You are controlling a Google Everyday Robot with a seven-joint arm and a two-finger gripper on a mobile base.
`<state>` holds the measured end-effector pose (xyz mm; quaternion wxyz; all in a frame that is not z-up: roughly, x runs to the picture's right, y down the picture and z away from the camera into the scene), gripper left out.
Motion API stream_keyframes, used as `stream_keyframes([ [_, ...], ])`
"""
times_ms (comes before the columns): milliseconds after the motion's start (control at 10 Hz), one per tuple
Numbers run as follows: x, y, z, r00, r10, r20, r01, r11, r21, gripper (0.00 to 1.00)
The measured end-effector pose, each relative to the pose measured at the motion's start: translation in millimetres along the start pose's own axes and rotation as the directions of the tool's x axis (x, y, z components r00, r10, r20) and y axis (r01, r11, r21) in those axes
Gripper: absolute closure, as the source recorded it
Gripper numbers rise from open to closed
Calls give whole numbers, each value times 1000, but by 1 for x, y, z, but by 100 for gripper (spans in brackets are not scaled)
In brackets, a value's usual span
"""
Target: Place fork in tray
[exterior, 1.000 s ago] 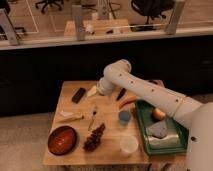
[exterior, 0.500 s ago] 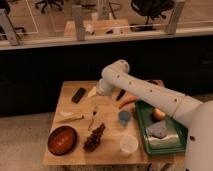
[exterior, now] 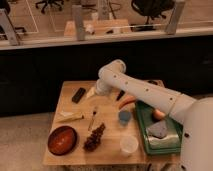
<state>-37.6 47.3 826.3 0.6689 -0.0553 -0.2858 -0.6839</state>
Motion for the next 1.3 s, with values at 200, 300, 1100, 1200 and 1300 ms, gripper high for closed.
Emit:
stream_keyframes([
  [200, 0, -1, 1, 1000, -2, 2, 2, 1000, -5, 20],
  [300, 0, -2, 1, 1000, -2, 3, 2, 1000, -3, 20],
  [1100, -2, -2, 2, 1000, 0, 12, 0, 1000, 24, 20],
  [1200, -2, -2, 2, 1000, 0, 12, -1, 1000, 24, 20],
  [1300, -2, -1, 2, 1000, 1, 12, -1, 1000, 24, 20],
])
